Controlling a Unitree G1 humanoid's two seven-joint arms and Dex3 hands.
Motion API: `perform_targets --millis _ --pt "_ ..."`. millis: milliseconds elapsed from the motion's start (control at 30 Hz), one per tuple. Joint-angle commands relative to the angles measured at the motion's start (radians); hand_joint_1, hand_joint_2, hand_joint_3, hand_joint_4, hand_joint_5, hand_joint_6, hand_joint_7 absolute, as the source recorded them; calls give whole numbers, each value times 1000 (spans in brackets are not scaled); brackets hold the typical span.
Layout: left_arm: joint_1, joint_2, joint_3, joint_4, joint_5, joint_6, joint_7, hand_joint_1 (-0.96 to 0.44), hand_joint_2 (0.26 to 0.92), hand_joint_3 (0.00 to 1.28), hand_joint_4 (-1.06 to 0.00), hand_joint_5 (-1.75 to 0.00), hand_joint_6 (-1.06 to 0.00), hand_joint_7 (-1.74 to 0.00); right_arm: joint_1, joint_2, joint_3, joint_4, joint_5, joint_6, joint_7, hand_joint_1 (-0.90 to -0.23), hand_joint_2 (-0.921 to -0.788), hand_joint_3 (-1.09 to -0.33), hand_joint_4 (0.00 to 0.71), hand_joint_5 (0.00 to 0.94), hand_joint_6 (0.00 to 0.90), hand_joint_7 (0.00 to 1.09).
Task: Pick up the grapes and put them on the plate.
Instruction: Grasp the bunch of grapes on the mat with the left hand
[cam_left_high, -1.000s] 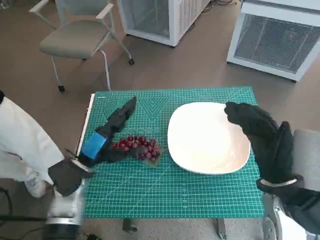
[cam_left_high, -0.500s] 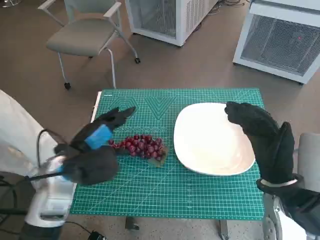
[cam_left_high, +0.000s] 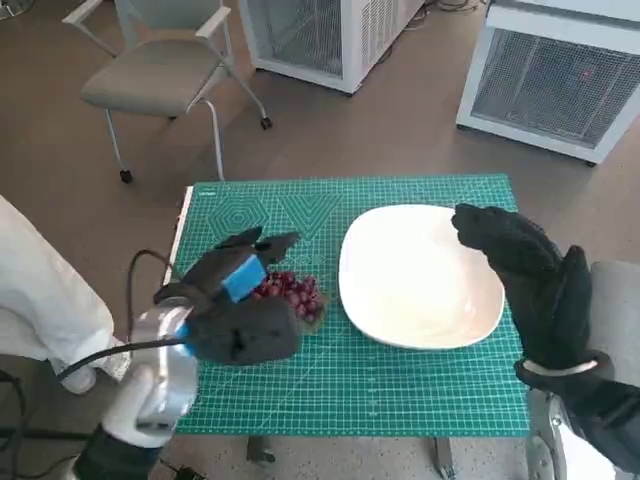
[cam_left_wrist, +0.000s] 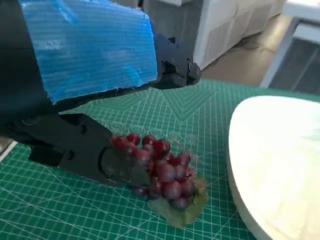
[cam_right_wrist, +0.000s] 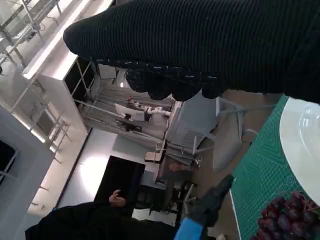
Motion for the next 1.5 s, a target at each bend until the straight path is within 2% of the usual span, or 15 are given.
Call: perform_targets --millis 33,367,733,1133,1500 --pt "-42 -2 -30 44 26 14 -8 -95 786 0 -155 -5 -325 -9 22 -6 -5 -2 5 14 6 -518 -921 -620 292 397 121 922" --pt "-106 -27 -79 168 36 4 9 -144 775 0 -152 -1 -330 -6 22 -9 -6 -3 5 17 5 -518 -921 -620 290 401 121 923" --pt "-261 -98 -149 526 70 1 89 -154 773 0 -144 0 -332 -4 25 -9 -5 -2 1 17 5 -516 -921 -621 288 404 119 923" --pt "-394 -185 -220 872 66 -60 158 -160 776 1 -151 -5 -320 -1 28 -14 -6 -3 0 18 6 -512 -921 -622 286 408 117 923" --pt "-433 -223 -229 1027 32 -128 207 -130 778 1 -149 -3 -329 -3 42 -14 -6 -22 -1 21 2 -512 -921 -623 284 411 116 925"
